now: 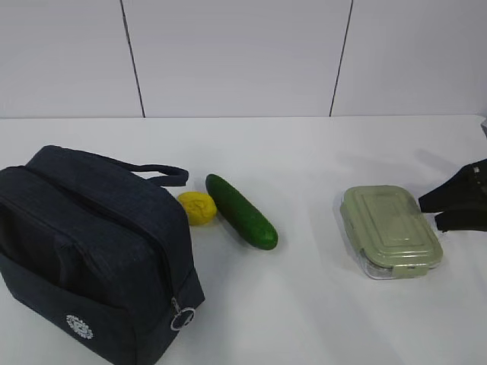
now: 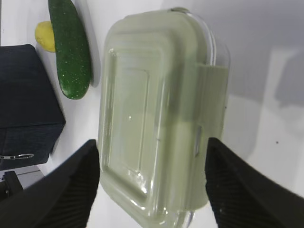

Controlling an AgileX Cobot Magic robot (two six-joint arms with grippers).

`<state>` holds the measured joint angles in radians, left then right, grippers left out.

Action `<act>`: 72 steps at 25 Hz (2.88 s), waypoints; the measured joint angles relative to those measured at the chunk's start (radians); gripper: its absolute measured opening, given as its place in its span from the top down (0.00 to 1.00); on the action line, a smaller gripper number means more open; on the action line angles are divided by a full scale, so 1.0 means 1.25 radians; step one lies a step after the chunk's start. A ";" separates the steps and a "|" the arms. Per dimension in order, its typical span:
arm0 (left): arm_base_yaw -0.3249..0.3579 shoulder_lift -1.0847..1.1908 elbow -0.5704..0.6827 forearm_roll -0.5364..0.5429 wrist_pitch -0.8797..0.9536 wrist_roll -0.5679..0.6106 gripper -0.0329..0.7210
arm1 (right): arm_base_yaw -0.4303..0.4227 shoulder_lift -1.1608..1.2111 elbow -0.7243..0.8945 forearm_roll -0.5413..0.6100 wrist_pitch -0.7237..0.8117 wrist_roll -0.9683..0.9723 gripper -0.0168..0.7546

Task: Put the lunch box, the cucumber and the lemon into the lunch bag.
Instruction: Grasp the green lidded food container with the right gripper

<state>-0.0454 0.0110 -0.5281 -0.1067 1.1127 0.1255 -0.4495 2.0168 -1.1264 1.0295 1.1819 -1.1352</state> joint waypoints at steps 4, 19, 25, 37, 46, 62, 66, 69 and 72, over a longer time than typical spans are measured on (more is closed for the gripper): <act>0.000 0.000 0.000 0.000 0.000 0.000 0.38 | 0.000 0.000 0.007 0.014 -0.001 -0.022 0.30; 0.000 0.000 0.000 0.000 0.000 0.000 0.38 | 0.000 0.000 0.008 0.017 -0.067 -0.075 0.17; 0.000 0.000 0.000 0.000 0.000 0.000 0.38 | 0.000 0.047 -0.007 0.048 -0.026 -0.110 0.17; 0.000 0.000 0.000 0.000 0.000 0.000 0.38 | 0.000 0.145 -0.047 0.094 -0.017 -0.143 0.17; 0.000 0.000 0.000 0.000 0.000 0.000 0.38 | 0.000 0.161 -0.056 0.112 -0.007 -0.145 0.19; 0.000 0.000 0.000 0.000 0.000 0.000 0.38 | 0.008 0.161 -0.056 0.101 -0.004 -0.131 0.22; 0.000 0.000 0.000 0.000 0.000 0.000 0.38 | 0.014 0.161 -0.058 0.096 -0.003 -0.129 0.22; 0.000 0.000 0.000 0.000 0.000 0.000 0.38 | 0.014 0.161 -0.059 0.091 -0.002 -0.125 0.22; 0.000 0.000 0.000 0.000 0.000 0.000 0.38 | 0.015 0.158 -0.067 0.072 -0.001 -0.120 0.22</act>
<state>-0.0454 0.0110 -0.5281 -0.1067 1.1127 0.1255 -0.4309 2.2136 -1.2107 1.1198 1.1803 -1.2854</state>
